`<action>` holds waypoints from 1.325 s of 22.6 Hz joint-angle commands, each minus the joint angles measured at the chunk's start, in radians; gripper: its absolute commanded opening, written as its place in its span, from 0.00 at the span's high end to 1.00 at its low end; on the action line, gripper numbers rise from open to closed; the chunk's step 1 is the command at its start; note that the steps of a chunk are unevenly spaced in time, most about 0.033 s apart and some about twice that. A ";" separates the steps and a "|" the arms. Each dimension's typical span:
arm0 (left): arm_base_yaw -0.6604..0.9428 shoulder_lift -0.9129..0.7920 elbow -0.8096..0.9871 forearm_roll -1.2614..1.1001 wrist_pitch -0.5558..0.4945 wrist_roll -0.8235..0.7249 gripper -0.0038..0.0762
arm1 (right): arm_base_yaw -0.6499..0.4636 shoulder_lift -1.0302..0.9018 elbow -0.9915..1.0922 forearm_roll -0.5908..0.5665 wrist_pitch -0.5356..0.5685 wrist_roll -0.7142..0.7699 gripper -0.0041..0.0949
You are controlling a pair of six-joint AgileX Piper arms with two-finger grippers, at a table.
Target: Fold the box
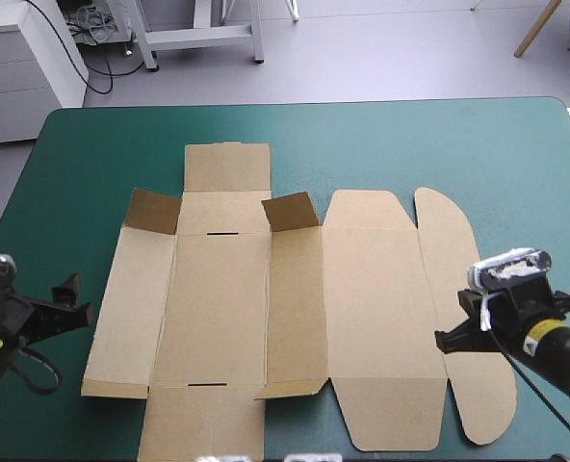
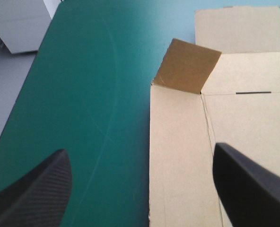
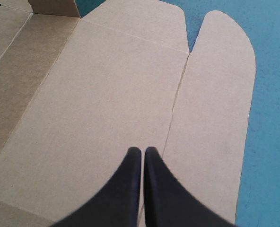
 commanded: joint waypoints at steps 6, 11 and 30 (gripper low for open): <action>0.000 0.253 -0.123 -0.031 0.082 -0.001 0.23 | -0.006 -0.261 0.119 0.008 -0.082 0.018 0.96; 0.002 0.326 -0.123 -0.132 0.074 -0.001 0.23 | -0.006 -0.469 0.205 0.060 -0.085 0.018 0.96; 0.489 0.745 -0.115 -0.633 0.362 0.522 0.23 | -0.006 -0.614 0.223 0.115 -0.109 -0.126 0.96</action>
